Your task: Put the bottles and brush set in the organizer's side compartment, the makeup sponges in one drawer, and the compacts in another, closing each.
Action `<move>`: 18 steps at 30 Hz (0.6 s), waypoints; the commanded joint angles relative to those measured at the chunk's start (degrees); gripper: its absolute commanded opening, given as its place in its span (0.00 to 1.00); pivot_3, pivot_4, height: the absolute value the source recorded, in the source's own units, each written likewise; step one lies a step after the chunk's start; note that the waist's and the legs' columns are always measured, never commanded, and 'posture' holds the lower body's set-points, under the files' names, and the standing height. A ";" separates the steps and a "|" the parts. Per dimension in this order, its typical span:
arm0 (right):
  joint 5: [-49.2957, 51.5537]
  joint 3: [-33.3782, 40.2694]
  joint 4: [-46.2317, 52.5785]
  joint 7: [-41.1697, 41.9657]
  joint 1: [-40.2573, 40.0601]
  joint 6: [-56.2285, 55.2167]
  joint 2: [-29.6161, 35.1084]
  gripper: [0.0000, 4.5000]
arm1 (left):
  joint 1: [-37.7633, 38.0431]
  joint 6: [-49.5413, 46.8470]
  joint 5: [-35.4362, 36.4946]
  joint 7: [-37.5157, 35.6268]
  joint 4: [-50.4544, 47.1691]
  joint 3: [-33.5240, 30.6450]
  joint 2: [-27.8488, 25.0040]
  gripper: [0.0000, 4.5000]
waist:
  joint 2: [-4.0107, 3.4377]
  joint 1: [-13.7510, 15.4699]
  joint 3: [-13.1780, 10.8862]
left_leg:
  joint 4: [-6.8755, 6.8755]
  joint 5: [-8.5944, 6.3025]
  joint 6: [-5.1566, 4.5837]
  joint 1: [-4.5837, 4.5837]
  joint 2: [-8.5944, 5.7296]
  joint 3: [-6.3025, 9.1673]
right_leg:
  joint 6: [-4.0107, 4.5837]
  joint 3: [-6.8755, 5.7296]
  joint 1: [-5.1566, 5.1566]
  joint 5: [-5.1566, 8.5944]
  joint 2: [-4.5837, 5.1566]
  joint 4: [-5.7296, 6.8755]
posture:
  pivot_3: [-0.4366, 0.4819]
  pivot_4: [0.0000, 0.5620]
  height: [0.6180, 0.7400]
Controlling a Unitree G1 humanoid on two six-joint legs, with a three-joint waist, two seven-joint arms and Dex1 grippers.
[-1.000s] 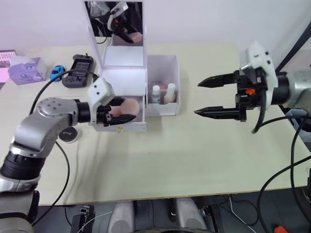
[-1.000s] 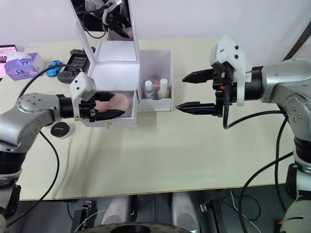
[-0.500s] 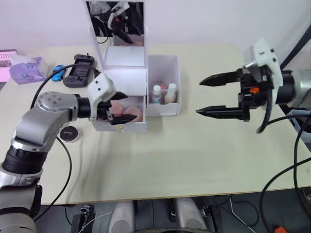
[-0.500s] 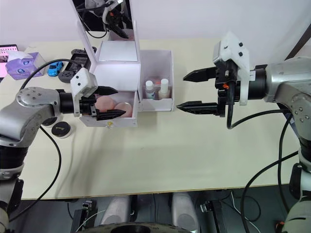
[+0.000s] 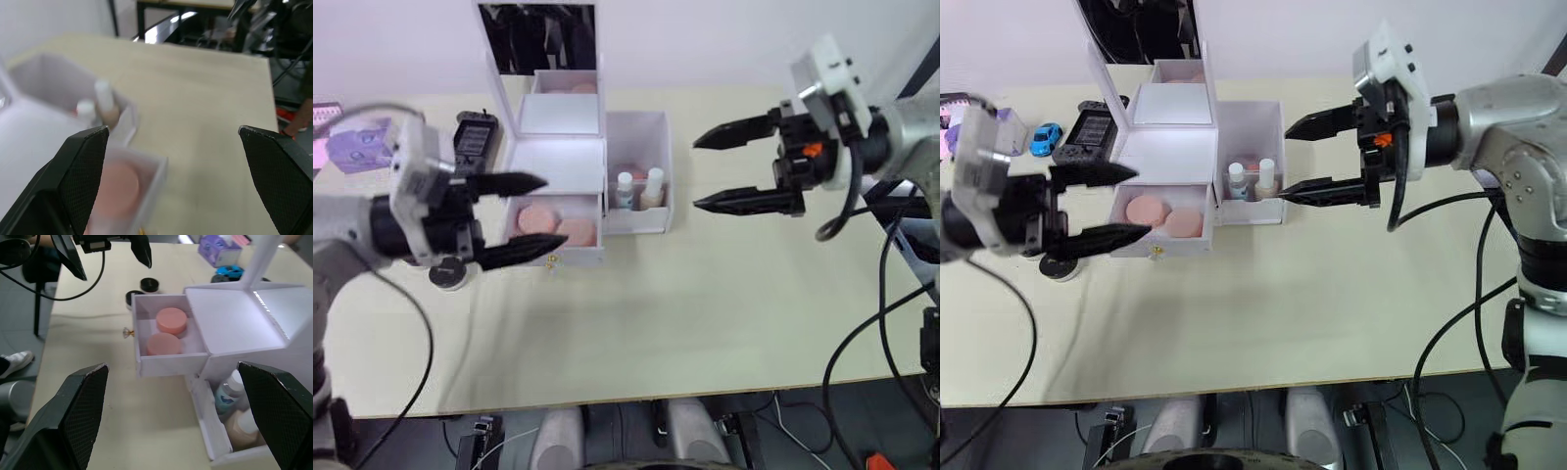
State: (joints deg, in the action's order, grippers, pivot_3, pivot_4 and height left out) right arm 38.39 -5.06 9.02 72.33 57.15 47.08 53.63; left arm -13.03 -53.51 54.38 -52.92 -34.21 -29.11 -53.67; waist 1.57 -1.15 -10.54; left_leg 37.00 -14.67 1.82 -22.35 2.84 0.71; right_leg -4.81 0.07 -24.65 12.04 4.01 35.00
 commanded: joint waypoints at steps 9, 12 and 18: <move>-3.84 -1.47 -3.49 3.83 2.81 -3.47 -3.27 1.00 | 33.46 16.36 -12.81 7.91 -9.51 -8.26 18.95 0.01 | 0.04 0.52 0.01 | 0.07 -0.01 0.02 -0.02 -0.01 -0.03 | 0.13 0.04 0.00 -0.07 0.03 -0.05 | 0.48 0.27 1.00; -3.56 -0.99 -3.30 3.77 2.95 -2.50 -3.14 1.00 | 33.51 20.58 -16.29 9.70 -8.25 -3.80 21.54 0.01 | 0.04 0.52 0.02 | 0.12 -0.01 0.02 -0.02 -0.02 -0.03 | 0.10 0.05 0.01 -0.05 0.03 -0.07 | 0.48 0.27 1.00; -3.06 0.19 -1.26 2.84 2.14 -0.60 -2.11 1.00 | 28.08 24.33 -19.47 11.70 -3.26 4.54 22.75 0.01 | 0.02 0.31 0.03 | 0.11 -0.01 0.03 -0.01 -0.02 -0.03 | 0.04 0.05 0.00 -0.02 0.03 -0.09 | 0.48 0.27 1.00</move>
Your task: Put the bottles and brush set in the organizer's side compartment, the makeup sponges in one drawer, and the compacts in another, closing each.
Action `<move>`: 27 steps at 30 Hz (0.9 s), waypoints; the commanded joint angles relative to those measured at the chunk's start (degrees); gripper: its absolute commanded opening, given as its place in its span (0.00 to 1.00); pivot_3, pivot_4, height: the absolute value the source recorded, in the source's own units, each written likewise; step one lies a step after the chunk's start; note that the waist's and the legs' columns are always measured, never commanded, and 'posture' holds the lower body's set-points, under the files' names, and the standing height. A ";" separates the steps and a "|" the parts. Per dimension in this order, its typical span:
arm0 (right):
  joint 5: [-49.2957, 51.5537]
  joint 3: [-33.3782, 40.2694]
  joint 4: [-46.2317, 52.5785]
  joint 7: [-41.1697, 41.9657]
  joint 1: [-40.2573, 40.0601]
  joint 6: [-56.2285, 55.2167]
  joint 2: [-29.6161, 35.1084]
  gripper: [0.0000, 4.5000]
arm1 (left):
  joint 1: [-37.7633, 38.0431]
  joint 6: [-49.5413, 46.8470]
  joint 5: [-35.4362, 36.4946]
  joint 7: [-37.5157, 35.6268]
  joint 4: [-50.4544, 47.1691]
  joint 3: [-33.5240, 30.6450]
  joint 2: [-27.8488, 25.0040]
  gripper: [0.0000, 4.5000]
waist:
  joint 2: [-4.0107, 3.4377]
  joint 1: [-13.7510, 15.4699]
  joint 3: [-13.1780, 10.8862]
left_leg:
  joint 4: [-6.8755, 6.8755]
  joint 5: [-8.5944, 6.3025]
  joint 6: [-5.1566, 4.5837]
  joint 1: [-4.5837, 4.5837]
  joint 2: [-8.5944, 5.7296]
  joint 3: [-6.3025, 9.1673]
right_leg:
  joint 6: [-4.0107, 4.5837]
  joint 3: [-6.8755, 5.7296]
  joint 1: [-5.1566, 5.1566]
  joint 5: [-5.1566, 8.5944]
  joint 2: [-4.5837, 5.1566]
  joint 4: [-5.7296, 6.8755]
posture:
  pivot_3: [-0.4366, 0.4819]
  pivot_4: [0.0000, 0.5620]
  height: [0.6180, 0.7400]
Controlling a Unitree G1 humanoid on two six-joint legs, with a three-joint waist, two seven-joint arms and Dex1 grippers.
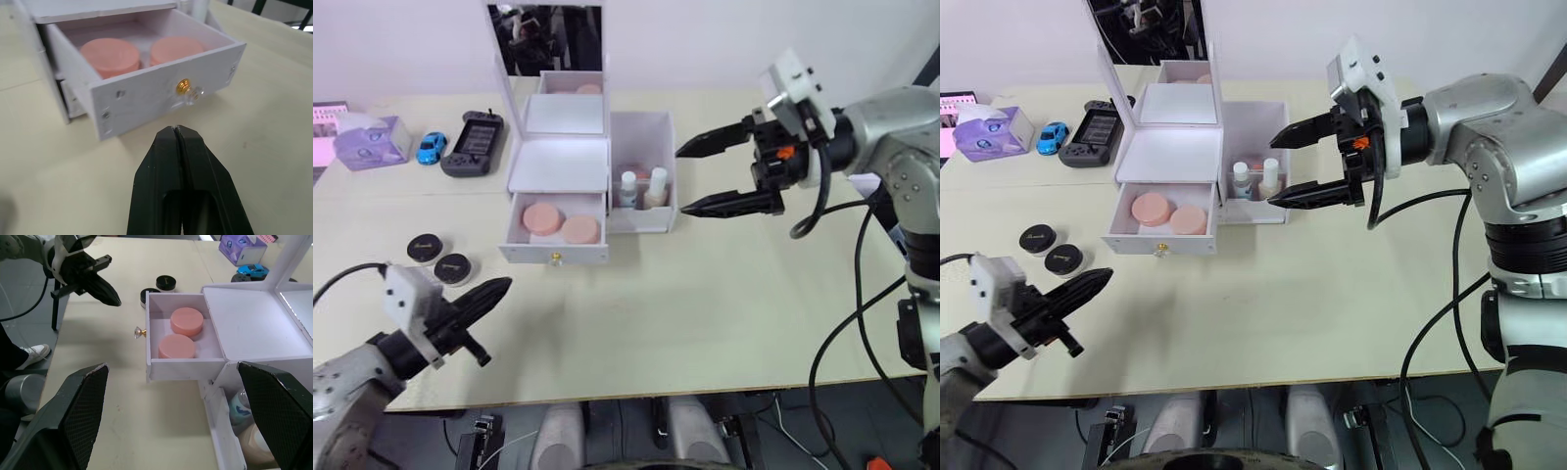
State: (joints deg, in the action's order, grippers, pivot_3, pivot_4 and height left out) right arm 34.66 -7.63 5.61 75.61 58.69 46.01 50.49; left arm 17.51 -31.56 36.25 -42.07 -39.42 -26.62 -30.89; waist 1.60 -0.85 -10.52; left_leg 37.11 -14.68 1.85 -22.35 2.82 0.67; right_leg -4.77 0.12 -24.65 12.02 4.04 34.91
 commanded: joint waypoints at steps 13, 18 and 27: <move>1.40 6.76 6.56 -3.70 -1.77 3.47 4.17 1.00 | -19.53 11.58 -11.73 4.18 15.86 14.11 0.28 0.01 | 0.00 0.21 0.01 | -0.06 0.00 -0.02 -0.02 0.04 0.03 | 0.20 0.04 -0.01 -0.13 -0.15 0.02 | 0.48 0.27 1.00; 1.77 7.62 7.42 -4.40 -2.26 4.36 5.03 1.00 | -24.03 14.43 -14.73 6.11 19.96 15.15 0.78 0.01 | -0.01 0.11 0.00 | -0.05 0.01 -0.02 -0.01 0.08 0.05 | 0.23 0.06 -0.01 -0.15 -0.20 0.03 | 0.48 0.27 1.00; 2.75 8.31 8.70 -6.44 -2.04 5.96 5.84 1.00 | -30.98 14.81 -15.55 6.94 24.59 17.91 2.29 0.01 | 0.00 0.25 0.00 | -0.06 0.01 -0.02 -0.02 0.09 0.05 | 0.22 0.11 -0.01 -0.15 -0.23 0.03 | 0.48 0.27 1.00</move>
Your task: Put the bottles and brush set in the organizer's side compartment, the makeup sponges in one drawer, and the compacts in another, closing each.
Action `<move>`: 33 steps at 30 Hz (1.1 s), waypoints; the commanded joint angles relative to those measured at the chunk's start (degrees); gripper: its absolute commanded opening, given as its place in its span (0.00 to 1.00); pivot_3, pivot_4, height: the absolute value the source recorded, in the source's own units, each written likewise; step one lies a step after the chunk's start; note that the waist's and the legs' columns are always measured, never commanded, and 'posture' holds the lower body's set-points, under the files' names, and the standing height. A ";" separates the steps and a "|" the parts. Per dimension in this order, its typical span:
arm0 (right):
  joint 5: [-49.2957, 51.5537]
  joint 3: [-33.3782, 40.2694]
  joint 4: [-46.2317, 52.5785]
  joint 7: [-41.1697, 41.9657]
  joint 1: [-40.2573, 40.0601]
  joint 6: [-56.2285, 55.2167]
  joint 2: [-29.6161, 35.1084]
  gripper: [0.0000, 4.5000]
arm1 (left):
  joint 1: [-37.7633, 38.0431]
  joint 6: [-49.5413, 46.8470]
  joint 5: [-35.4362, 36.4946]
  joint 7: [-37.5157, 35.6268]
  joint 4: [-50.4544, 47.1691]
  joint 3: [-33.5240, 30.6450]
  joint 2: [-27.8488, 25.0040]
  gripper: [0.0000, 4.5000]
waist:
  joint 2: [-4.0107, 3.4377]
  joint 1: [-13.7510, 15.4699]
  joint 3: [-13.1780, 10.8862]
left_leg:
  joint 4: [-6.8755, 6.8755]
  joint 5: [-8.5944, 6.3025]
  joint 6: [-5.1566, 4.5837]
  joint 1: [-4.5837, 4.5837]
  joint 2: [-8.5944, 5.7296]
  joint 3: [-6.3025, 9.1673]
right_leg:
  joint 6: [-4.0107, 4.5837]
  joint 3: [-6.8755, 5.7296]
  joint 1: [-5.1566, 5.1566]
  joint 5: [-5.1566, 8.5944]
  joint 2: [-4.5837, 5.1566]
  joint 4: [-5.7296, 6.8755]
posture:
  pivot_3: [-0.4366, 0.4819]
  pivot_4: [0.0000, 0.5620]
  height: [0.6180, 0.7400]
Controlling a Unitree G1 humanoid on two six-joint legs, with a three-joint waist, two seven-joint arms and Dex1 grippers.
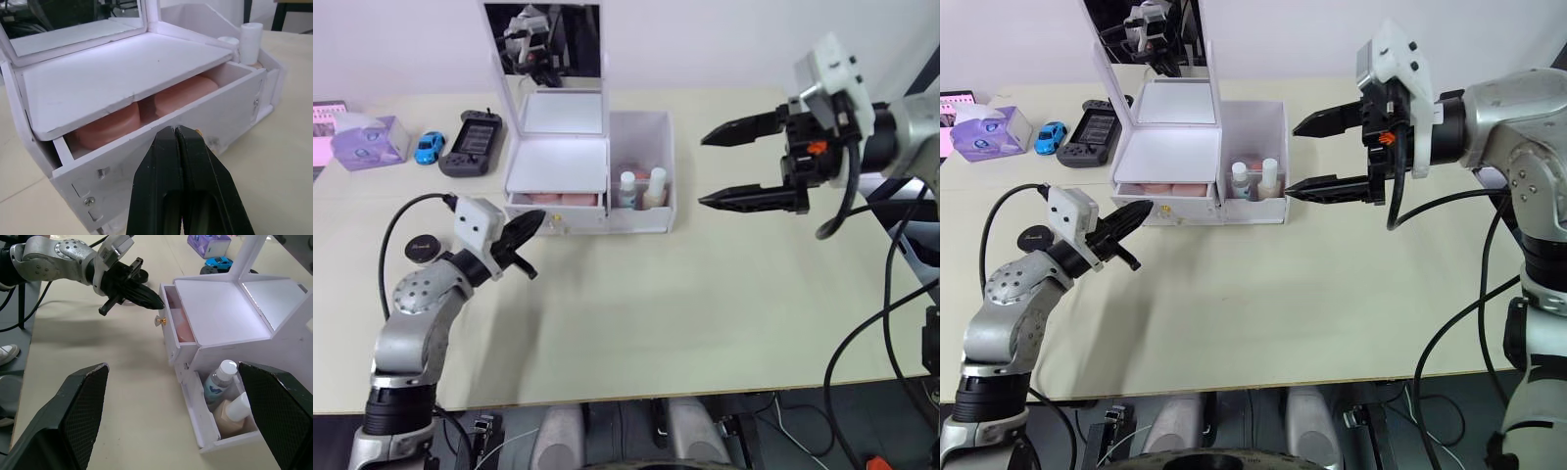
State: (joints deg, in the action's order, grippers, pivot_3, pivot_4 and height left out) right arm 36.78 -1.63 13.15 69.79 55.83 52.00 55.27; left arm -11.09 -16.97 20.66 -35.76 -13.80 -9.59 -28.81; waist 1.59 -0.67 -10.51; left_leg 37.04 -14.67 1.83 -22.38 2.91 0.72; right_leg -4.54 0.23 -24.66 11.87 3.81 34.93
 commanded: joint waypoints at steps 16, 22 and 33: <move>0.69 3.91 3.62 -3.97 -2.72 0.73 3.14 1.00 | -8.45 4.59 -3.26 -1.43 8.73 4.24 0.74 0.01 | 0.01 0.13 0.02 | 0.04 0.00 0.00 0.05 0.00 0.00 | -0.01 0.07 0.04 0.00 -0.05 0.04 | 0.48 0.27 1.00; 1.17 4.18 4.05 -4.85 -2.66 1.22 3.21 1.00 | -9.56 5.85 -4.16 -1.37 11.16 5.22 1.43 0.01 | 0.00 0.15 0.02 | 0.07 0.01 0.00 0.05 -0.01 0.00 | 0.00 0.12 0.07 -0.01 -0.06 0.04 | 0.48 0.27 1.00; 1.86 5.02 5.08 -5.86 -3.91 1.29 3.05 1.00 | -11.39 6.17 -4.10 -1.39 12.95 5.07 2.37 0.01 | 0.00 0.33 0.03 | 0.11 0.01 0.00 0.07 -0.01 0.00 | -0.03 0.19 0.11 0.00 -0.09 0.05 | 0.48 0.27 1.00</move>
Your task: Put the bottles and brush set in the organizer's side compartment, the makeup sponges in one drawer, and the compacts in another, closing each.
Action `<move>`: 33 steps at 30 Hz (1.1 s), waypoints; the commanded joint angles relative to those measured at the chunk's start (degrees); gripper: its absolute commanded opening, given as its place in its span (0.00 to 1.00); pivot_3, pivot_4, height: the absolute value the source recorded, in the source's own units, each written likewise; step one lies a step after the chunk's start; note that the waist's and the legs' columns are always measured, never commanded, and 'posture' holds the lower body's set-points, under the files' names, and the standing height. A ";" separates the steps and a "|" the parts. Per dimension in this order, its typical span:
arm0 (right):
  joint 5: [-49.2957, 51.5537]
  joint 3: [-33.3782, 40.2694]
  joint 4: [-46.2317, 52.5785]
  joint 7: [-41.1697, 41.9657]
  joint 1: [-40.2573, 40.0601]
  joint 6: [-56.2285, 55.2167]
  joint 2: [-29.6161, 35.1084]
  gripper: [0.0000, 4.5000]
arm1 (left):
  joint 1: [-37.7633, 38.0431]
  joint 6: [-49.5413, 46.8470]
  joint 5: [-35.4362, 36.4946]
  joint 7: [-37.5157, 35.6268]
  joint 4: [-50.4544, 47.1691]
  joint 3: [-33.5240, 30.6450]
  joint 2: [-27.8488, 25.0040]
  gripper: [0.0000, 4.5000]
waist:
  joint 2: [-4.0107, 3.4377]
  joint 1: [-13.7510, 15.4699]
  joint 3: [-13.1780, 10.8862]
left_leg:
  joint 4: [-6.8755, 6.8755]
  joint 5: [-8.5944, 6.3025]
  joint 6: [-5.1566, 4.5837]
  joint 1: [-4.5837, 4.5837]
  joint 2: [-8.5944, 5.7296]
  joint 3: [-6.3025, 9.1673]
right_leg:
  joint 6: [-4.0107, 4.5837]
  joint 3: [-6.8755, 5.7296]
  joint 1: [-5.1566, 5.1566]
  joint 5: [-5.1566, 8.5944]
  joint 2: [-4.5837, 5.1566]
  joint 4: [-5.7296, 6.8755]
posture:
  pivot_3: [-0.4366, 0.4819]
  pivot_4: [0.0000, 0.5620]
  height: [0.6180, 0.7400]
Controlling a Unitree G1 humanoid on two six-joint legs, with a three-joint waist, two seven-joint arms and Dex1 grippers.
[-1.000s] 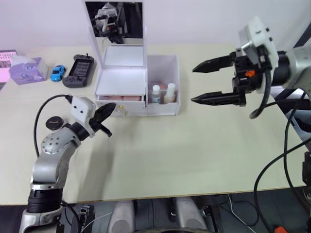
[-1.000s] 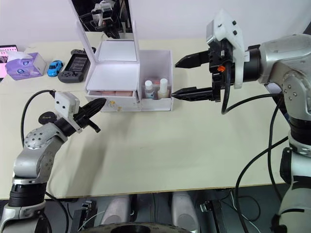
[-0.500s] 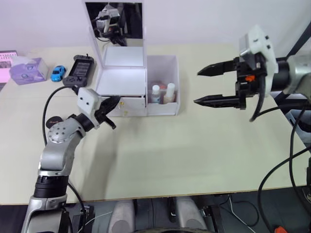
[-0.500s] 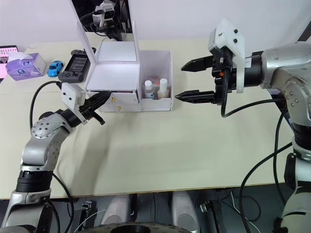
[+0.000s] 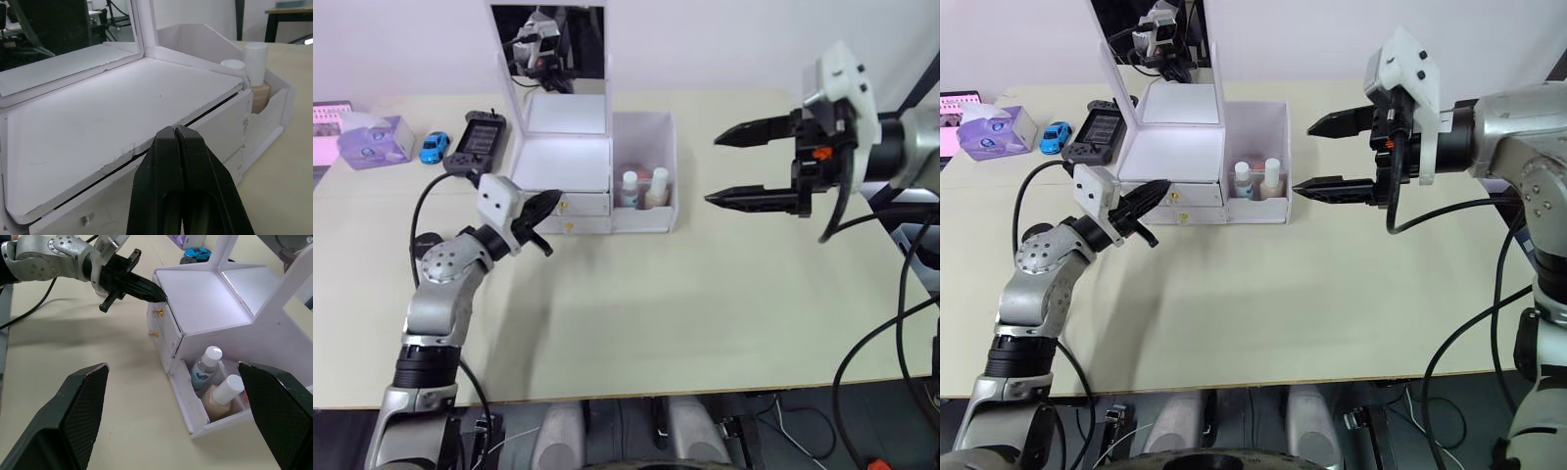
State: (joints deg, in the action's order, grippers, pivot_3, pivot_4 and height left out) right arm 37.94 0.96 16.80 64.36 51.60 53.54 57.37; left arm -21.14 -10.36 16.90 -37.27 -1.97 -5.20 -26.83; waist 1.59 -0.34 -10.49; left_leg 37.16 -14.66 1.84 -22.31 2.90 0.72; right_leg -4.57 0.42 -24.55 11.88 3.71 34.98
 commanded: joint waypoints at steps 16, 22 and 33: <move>1.46 3.07 1.70 -0.81 -1.93 -1.51 1.03 1.00 | -2.44 -3.11 0.02 0.77 0.02 0.69 0.62 0.01 | 0.00 1.14 0.00 | 0.03 0.01 0.01 0.01 -0.01 0.00 | -0.01 0.06 0.01 0.00 -0.04 0.00 | 0.48 0.27 1.00; 1.54 2.78 1.80 -1.12 -2.10 -1.88 0.63 1.00 | 3.12 -4.65 3.21 -0.33 -5.50 -2.99 -1.37 0.01 | -0.01 0.53 -0.01 | -0.10 0.01 0.00 0.00 -0.01 -0.04 | 0.02 0.13 -0.04 -0.01 -0.05 -0.03 | 0.48 0.27 1.00; 1.76 2.47 1.52 -1.31 -1.47 -1.65 0.36 1.00 | 6.34 -3.40 2.67 1.93 -5.19 -2.01 1.13 0.01 | -0.01 0.85 -0.01 | -0.08 0.00 0.00 -0.07 0.00 -0.05 | -0.04 0.19 -0.12 0.04 -0.09 -0.08 | 0.48 0.27 1.00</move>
State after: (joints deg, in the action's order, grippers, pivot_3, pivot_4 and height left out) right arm 39.10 1.58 17.63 63.26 48.94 52.44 57.34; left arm -13.74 -15.15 20.05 -35.99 -6.84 -7.45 -25.79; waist 1.58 0.51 -10.50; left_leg 37.08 -14.66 1.84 -22.38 2.89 0.67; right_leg -4.67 0.62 -24.67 11.95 3.62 34.89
